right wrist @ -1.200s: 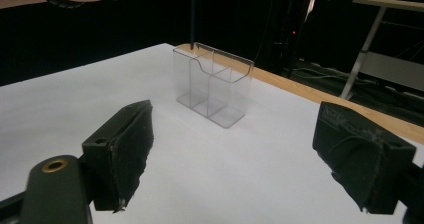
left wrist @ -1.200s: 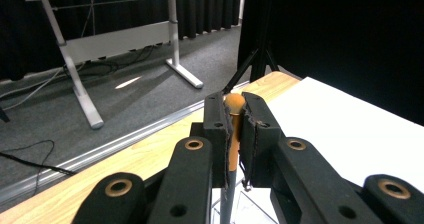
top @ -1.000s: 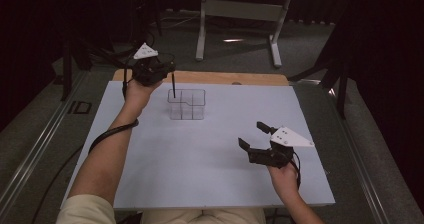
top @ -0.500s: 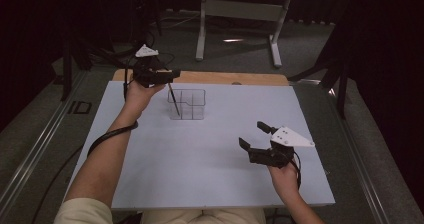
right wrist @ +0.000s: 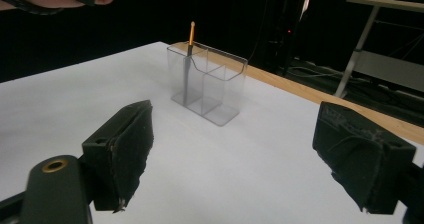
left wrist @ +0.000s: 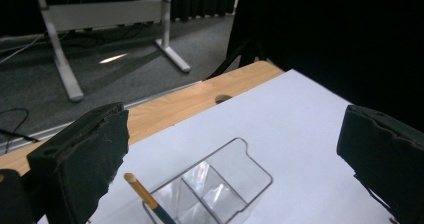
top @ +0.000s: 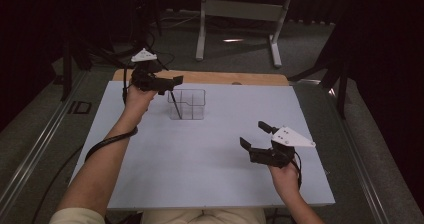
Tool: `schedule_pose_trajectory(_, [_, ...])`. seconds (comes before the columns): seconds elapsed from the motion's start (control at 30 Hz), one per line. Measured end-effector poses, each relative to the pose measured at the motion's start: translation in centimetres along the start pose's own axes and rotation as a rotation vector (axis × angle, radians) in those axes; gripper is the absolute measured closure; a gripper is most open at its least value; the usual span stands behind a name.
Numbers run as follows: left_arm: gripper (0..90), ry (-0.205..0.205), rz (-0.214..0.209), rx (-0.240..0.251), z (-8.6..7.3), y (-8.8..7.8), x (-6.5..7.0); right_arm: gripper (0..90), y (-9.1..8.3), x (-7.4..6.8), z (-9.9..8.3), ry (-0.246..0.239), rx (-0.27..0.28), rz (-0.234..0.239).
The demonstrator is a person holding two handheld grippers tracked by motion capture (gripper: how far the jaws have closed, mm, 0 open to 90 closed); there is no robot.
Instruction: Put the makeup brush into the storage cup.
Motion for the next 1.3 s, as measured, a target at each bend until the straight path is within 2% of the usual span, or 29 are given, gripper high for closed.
schedule_pose_trajectory(0.03, [0.8,0.002,-0.012,0.001,0.0,-0.2,0.1,16.5,0.0,0.0,0.0,0.000,0.000,-0.001])
schedule_pose_trajectory(0.1, [0.9,0.009,-0.007,0.013,-0.1,-0.6,0.3,16.6,-0.1,0.1,0.0,0.003,0.000,-0.003])
schedule_pose_trajectory(0.13, [0.9,0.004,-0.022,0.017,-0.1,-0.8,0.4,16.6,-0.1,0.1,0.0,0.002,0.001,-0.003])
schedule_pose_trajectory(0.2, [0.8,0.007,-0.005,0.030,-0.2,-1.2,0.5,16.5,-0.1,0.1,0.0,0.004,0.001,-0.007])
schedule_pose_trajectory(0.47, [0.9,0.019,-0.022,0.033,-0.7,-2.7,1.0,16.6,0.0,0.1,-0.1,0.004,-0.001,-0.008])
schedule_pose_trajectory(0.9, [0.8,0.023,-0.031,0.044,-1.9,-5.2,0.8,16.6,-0.1,0.2,-0.2,0.005,-0.006,-0.012])
schedule_pose_trajectory(1.13, [0.8,0.009,-0.047,0.052,-2.9,-6.5,0.5,16.6,0.0,0.1,-0.2,-0.001,-0.007,-0.012])
schedule_pose_trajectory(1.3, [0.9,0.020,-0.051,0.057,-3.6,-7.5,0.5,16.6,-0.1,0.0,-0.2,0.001,-0.005,-0.012])
Point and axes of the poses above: each handheld gripper's, and its own axes: y roughly forward along the jaws, z roughly out of its top, x roughly to its right, the point moved 4 cm from there along y, roughly forward along the jaws, and after that the axes turned 15 degrees about z, right-handed, at the moved point
